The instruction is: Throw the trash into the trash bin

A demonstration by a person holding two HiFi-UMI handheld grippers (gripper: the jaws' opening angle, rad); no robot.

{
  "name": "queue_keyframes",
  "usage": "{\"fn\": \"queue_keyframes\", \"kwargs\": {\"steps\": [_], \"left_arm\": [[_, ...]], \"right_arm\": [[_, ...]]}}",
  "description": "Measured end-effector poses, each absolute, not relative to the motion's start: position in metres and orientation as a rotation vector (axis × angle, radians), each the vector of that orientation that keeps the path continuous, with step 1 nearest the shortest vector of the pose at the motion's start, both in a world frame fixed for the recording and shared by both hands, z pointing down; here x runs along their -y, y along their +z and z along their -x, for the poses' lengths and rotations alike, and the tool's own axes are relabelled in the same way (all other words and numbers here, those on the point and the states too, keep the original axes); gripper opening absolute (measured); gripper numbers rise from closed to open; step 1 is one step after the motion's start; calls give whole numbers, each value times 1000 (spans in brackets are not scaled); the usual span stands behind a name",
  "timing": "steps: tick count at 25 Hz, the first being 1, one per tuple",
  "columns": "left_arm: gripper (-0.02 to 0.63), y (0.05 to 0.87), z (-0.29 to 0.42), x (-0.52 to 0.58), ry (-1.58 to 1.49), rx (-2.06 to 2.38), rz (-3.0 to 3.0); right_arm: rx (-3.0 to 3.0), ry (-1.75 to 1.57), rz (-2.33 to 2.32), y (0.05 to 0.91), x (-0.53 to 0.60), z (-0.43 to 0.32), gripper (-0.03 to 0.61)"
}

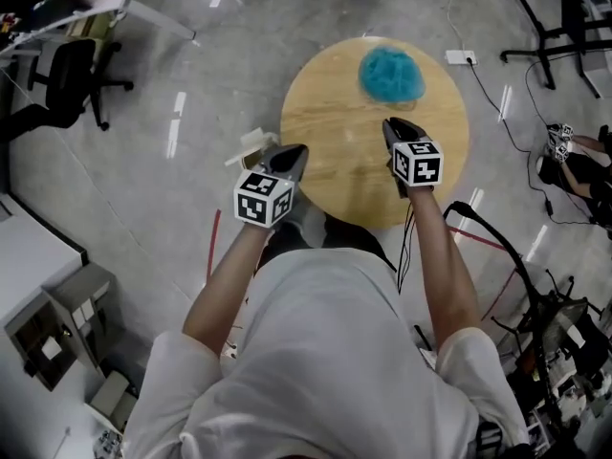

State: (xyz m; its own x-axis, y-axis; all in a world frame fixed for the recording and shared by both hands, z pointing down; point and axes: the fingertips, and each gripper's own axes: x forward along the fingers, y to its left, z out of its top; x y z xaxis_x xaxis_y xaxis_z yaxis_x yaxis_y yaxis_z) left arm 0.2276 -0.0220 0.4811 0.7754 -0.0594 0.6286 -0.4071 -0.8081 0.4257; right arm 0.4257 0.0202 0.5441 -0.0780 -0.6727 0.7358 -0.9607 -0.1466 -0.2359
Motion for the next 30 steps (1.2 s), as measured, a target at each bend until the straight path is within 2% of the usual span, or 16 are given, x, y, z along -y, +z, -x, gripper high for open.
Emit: {"fn": "queue_keyframes", "kwargs": {"steps": [10, 20, 26, 30], "left_arm": [[3, 491, -256, 23, 870, 301, -2404], [3, 510, -259, 24, 925, 307, -2369], [3, 520, -267, 30, 927, 320, -2354], [3, 526, -271, 28, 929, 326, -2339]], "right_arm": [[1668, 1111, -1907, 567, -18, -476, 99], [1587, 1154, -1915, 598, -4, -517, 171], [1549, 1180, -1869, 619, 3, -528, 249], [1531, 1218, -1814, 641, 6, -529, 327]]}}
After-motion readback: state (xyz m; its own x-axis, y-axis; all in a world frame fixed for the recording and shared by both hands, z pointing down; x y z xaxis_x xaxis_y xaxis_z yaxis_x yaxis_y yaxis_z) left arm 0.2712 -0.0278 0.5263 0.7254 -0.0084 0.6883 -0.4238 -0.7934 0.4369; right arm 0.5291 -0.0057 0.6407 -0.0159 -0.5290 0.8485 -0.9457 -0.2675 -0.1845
